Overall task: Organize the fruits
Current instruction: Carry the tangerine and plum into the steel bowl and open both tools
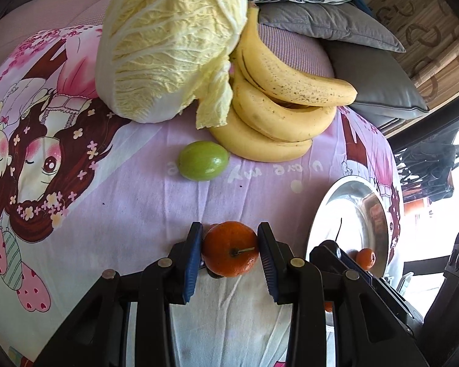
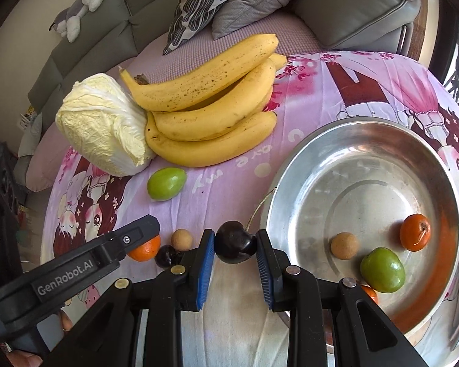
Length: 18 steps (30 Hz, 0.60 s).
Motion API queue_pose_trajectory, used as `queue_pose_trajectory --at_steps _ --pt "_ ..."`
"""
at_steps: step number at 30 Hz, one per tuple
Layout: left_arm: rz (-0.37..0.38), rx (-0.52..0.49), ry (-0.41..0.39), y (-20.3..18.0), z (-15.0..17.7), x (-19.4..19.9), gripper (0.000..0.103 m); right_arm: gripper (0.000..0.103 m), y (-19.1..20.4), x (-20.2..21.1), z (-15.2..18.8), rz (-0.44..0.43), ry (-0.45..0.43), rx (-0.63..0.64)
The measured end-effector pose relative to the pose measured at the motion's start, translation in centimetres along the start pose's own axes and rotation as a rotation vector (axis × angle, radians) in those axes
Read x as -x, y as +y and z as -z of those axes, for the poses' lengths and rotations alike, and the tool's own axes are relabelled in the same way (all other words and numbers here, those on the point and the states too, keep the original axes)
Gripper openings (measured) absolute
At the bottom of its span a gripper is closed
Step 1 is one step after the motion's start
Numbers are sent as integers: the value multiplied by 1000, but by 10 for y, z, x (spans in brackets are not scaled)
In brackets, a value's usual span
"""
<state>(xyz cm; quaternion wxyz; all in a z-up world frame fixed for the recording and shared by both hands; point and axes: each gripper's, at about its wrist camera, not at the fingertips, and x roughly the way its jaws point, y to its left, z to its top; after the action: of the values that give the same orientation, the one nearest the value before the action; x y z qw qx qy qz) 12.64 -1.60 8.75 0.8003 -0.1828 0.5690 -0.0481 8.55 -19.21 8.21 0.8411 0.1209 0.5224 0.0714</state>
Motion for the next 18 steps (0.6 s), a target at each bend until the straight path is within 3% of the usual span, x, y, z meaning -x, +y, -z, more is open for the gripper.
queue_pose_trajectory --at_steps 7,13,18 --pt "26 -99 41 -50 3 -15 38 29 -53 20 -8 63 -50 -119" --pt "58 -209 66 -100 11 -29 38 29 -94 21 -8 104 -38 -203" --pt "45 -243 113 -114 23 -46 38 30 -107 17 -6 124 -16 -227"
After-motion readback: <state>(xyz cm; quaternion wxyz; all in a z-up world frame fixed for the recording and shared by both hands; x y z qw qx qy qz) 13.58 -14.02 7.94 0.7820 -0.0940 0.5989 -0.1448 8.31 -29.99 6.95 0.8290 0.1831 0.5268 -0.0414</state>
